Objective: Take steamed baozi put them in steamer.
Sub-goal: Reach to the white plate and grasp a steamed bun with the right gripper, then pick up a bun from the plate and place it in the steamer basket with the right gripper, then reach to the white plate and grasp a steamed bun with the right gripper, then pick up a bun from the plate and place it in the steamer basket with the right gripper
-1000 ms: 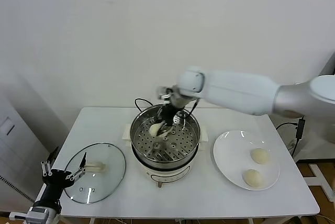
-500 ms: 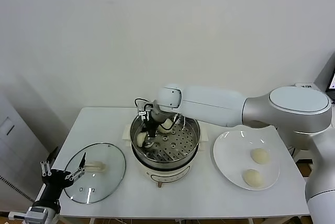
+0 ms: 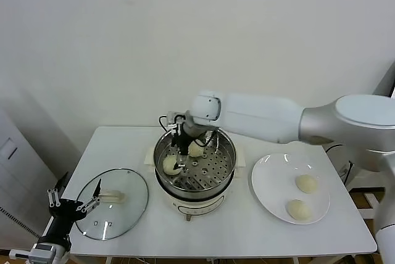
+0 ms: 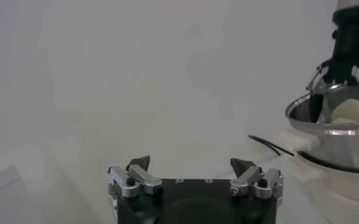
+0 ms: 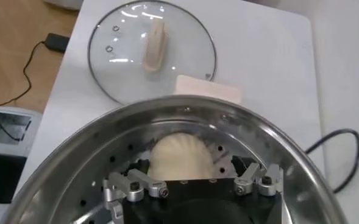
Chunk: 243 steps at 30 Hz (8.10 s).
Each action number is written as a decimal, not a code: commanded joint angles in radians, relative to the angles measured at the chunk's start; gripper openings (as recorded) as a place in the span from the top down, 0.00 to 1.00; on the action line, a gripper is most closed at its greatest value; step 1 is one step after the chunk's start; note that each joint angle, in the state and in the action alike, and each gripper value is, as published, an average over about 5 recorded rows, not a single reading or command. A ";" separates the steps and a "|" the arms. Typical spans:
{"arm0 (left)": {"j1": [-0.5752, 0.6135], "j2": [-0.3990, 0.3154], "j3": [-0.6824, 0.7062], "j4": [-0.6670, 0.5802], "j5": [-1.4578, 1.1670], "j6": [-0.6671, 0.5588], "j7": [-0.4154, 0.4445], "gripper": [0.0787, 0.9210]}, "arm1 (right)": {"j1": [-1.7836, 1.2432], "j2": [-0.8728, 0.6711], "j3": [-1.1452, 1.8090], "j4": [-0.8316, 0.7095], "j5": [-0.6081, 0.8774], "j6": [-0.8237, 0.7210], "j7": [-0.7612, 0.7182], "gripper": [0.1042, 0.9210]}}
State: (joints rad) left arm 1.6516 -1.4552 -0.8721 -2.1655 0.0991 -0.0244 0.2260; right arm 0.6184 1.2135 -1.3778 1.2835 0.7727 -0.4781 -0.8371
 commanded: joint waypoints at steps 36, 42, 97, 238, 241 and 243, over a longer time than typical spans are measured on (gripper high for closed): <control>-0.007 -0.005 0.035 -0.017 0.037 0.018 -0.007 0.12 | -0.551 -0.736 0.489 0.032 -0.829 0.436 -0.543 0.12; 0.004 -0.009 0.031 -0.018 0.039 0.013 -0.006 0.12 | -0.619 -0.718 0.511 0.029 -0.862 0.439 -0.528 0.12; -0.010 -0.015 0.013 -0.025 0.030 0.015 -0.008 0.12 | 0.271 -0.238 0.081 -0.136 -0.414 0.595 -0.519 0.64; 0.055 -0.017 -0.007 -0.093 0.027 0.004 -0.022 0.12 | 0.067 -0.424 0.066 -0.139 -0.300 0.322 -0.340 0.69; 0.047 -0.020 -0.008 -0.092 0.026 0.005 -0.021 0.12 | 0.213 -0.333 -0.032 -0.134 -0.140 0.276 -0.338 0.69; 0.040 -0.023 -0.006 -0.090 0.026 0.006 -0.022 0.12 | 0.275 -0.278 -0.066 -0.120 -0.044 0.241 -0.333 0.69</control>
State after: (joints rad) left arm 1.6999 -1.4774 -0.8792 -2.2587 0.1257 -0.0199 0.2047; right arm 0.4415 0.7672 -1.1157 1.1030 0.2609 -0.1374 -1.1690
